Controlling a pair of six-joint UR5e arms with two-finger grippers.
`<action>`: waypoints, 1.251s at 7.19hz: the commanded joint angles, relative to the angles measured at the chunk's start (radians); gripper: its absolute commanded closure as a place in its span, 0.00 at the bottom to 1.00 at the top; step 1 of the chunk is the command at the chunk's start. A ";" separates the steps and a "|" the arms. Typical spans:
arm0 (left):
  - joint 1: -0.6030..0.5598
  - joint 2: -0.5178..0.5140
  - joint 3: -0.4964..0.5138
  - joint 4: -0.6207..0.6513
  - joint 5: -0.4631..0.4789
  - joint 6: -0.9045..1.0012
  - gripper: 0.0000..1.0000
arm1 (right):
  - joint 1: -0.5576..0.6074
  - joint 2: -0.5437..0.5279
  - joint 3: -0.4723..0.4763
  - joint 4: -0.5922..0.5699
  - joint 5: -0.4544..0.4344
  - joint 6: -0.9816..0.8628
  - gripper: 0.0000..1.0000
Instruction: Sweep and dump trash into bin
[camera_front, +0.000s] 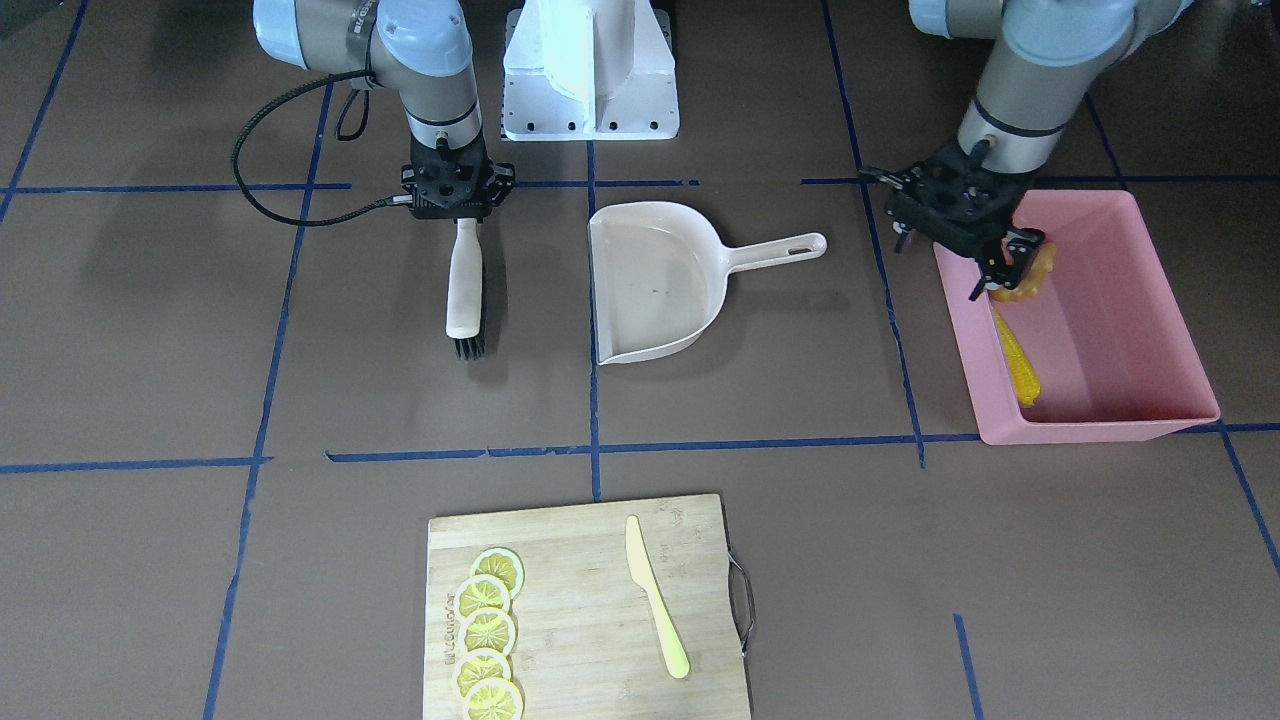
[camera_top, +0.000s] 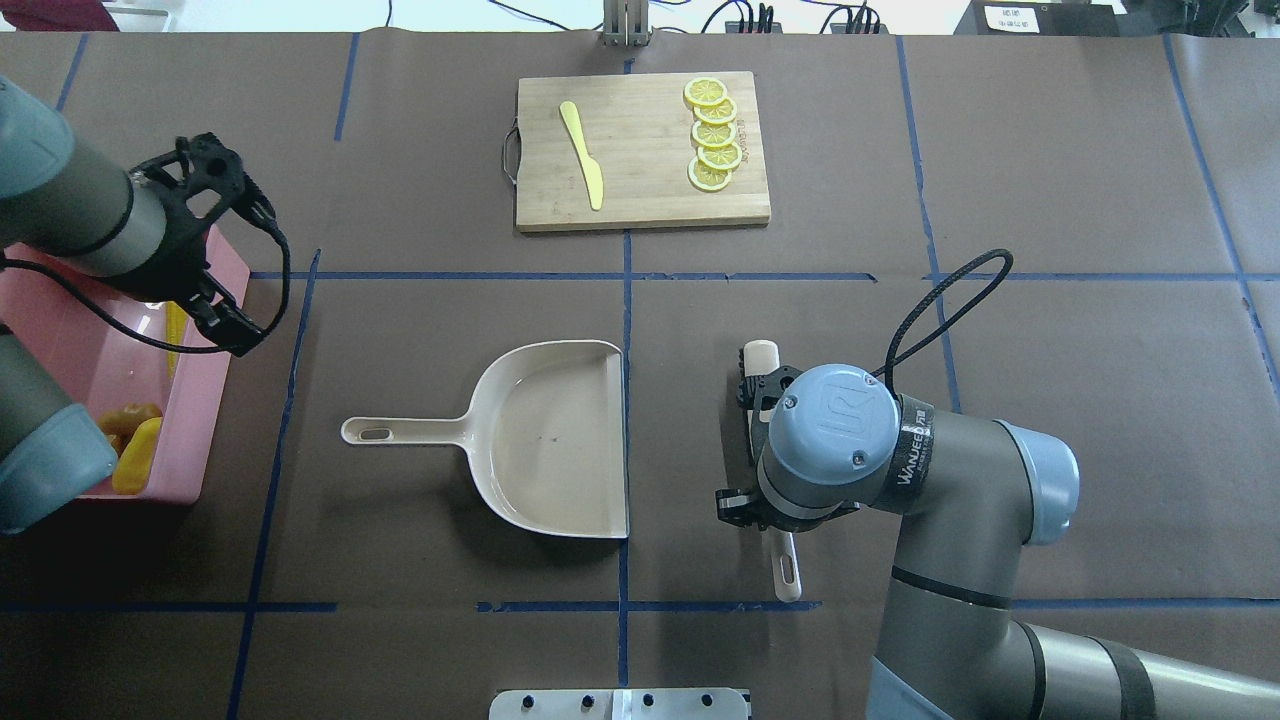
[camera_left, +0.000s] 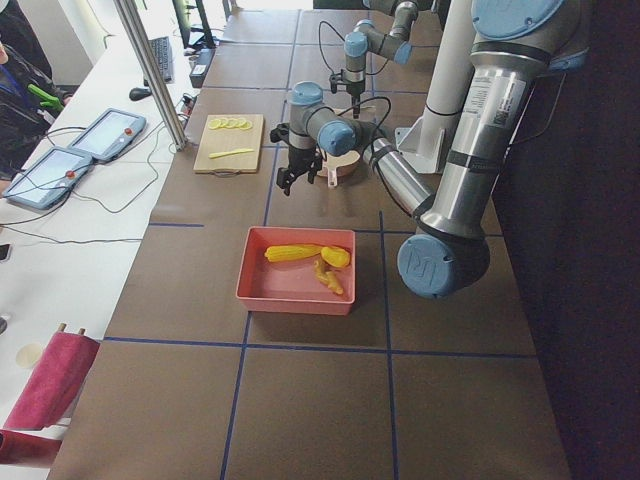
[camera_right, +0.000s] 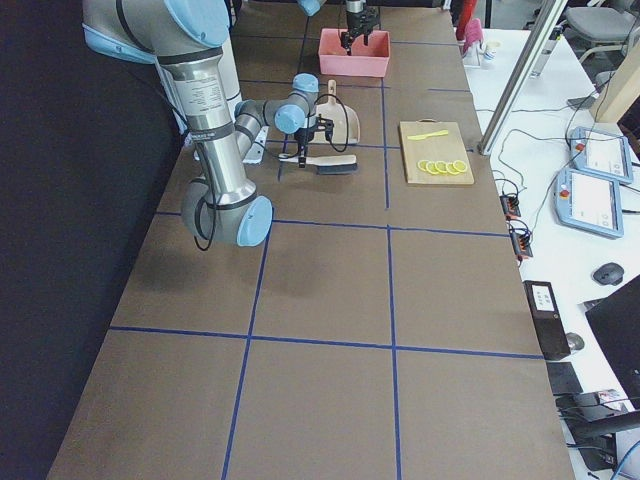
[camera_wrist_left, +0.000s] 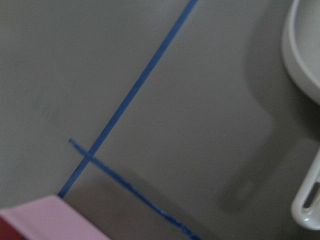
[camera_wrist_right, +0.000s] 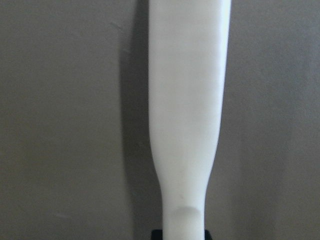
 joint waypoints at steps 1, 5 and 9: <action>-0.171 0.109 0.009 -0.003 -0.109 -0.031 0.00 | 0.001 -0.001 0.002 0.000 -0.002 0.000 1.00; -0.385 0.358 0.067 -0.019 -0.131 -0.025 0.00 | 0.001 -0.001 0.001 0.000 -0.013 -0.002 1.00; -0.619 0.387 0.248 -0.029 -0.307 0.319 0.00 | 0.007 0.002 0.005 0.000 -0.025 -0.002 1.00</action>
